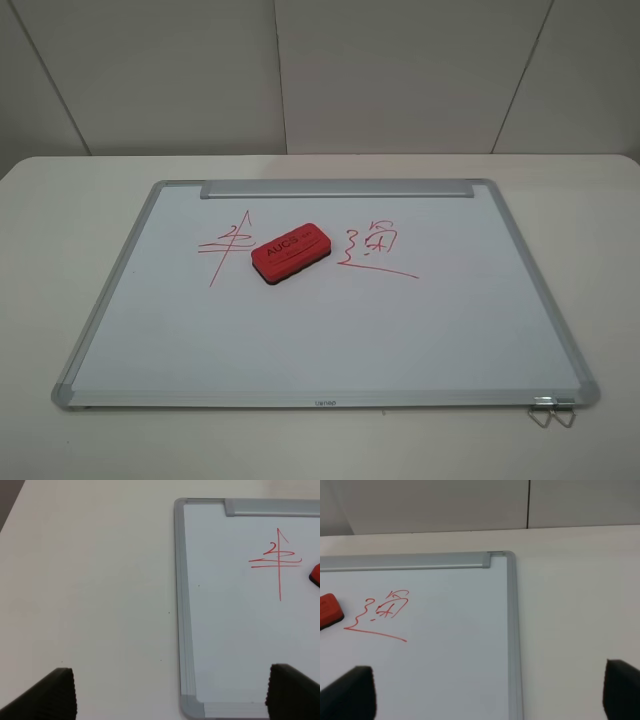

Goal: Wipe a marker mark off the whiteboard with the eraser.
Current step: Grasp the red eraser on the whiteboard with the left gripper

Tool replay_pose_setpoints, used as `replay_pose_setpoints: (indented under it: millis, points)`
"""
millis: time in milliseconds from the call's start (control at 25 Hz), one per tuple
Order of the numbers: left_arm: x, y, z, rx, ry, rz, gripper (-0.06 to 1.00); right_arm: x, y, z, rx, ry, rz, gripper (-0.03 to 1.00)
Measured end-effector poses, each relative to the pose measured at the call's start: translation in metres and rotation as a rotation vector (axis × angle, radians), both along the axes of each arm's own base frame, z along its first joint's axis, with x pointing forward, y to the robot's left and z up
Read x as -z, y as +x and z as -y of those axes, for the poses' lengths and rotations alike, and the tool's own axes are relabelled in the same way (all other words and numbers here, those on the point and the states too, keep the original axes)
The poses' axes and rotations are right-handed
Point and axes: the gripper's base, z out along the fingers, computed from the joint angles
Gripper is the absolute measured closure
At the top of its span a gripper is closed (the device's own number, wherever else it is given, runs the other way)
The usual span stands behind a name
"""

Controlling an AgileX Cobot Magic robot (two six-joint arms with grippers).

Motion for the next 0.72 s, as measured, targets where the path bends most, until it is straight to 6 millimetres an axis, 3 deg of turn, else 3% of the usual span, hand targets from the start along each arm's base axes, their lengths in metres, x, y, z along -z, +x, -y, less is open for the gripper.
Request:
replay_pose_setpoints:
  millis: [720]
  points:
    - [-0.0001,0.0000,-0.0002,0.035,0.000,0.001,0.19,0.0000,0.0000,-0.0005,-0.003,0.005,0.000,0.14]
